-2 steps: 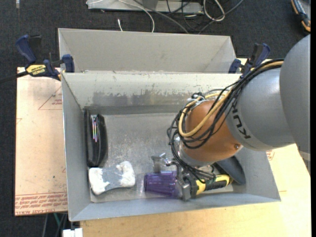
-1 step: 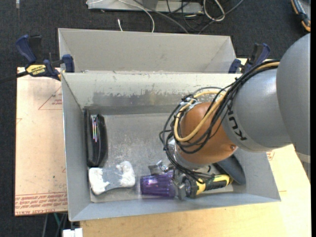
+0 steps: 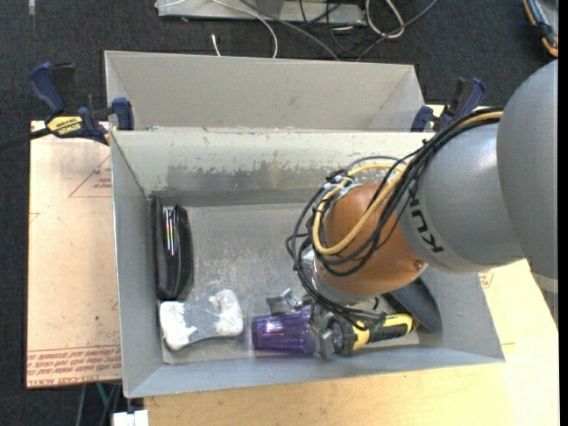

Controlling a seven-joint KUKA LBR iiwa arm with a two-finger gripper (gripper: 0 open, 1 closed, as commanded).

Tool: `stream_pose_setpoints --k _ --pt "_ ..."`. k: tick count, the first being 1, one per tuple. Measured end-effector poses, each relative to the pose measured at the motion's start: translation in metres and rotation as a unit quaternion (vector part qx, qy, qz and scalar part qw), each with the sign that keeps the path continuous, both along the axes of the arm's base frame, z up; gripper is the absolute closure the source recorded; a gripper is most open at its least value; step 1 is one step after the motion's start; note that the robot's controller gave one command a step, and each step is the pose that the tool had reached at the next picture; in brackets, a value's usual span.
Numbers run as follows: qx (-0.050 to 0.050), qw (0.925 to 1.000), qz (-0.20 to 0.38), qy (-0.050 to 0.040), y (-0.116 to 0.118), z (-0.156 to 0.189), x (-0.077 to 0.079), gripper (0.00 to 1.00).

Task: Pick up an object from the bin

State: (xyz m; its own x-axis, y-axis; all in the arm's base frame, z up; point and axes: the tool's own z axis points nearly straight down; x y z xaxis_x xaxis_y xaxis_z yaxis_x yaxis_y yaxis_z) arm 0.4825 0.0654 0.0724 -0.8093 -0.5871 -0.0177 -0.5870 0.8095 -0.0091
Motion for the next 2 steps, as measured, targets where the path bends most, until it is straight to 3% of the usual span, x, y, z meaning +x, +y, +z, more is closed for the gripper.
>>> stream_pose_setpoints --k 1,2 --pt "0.0 1.0 0.0 0.0056 0.001 0.043 -0.003 1.0" --pt "0.0 1.0 0.0 0.0026 0.001 0.084 -0.002 1.0"
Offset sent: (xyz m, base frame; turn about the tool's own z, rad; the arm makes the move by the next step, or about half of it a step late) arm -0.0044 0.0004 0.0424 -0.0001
